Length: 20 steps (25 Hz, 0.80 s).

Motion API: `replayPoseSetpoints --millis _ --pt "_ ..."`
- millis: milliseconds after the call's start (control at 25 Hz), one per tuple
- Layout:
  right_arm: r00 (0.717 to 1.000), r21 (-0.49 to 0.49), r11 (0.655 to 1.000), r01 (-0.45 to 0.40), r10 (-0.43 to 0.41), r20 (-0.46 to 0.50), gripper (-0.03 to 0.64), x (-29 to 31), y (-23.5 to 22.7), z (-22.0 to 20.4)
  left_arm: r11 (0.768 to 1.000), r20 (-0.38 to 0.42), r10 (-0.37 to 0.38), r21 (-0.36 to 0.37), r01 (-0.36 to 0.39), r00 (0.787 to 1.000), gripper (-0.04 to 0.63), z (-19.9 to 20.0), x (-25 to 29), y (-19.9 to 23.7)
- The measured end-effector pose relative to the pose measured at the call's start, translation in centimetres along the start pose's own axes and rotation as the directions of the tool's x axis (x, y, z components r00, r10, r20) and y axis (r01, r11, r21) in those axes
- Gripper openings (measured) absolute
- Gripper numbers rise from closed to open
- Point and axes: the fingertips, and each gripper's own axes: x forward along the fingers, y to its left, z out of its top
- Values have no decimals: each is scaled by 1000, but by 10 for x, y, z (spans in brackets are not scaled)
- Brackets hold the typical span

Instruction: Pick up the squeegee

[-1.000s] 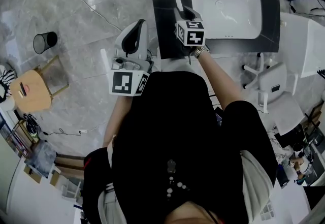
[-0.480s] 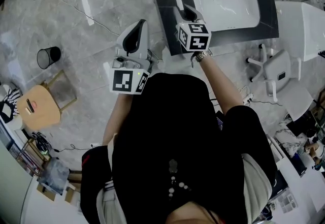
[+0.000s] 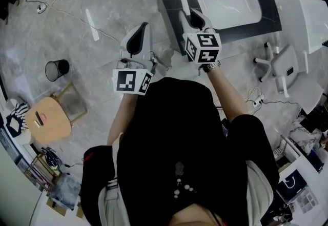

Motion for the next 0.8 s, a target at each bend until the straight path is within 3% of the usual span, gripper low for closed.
replayPoseSetpoints --millis 320,800 --pt "992 -17 1000 -19 21 124 98 -36 46 40 999 38 -25 36 24 999 0 22 -22 9" --pt "959 -64 997 -47 63 277 98 -74 99 96 995 120 -42 99 30 992 0 68 -45 25"
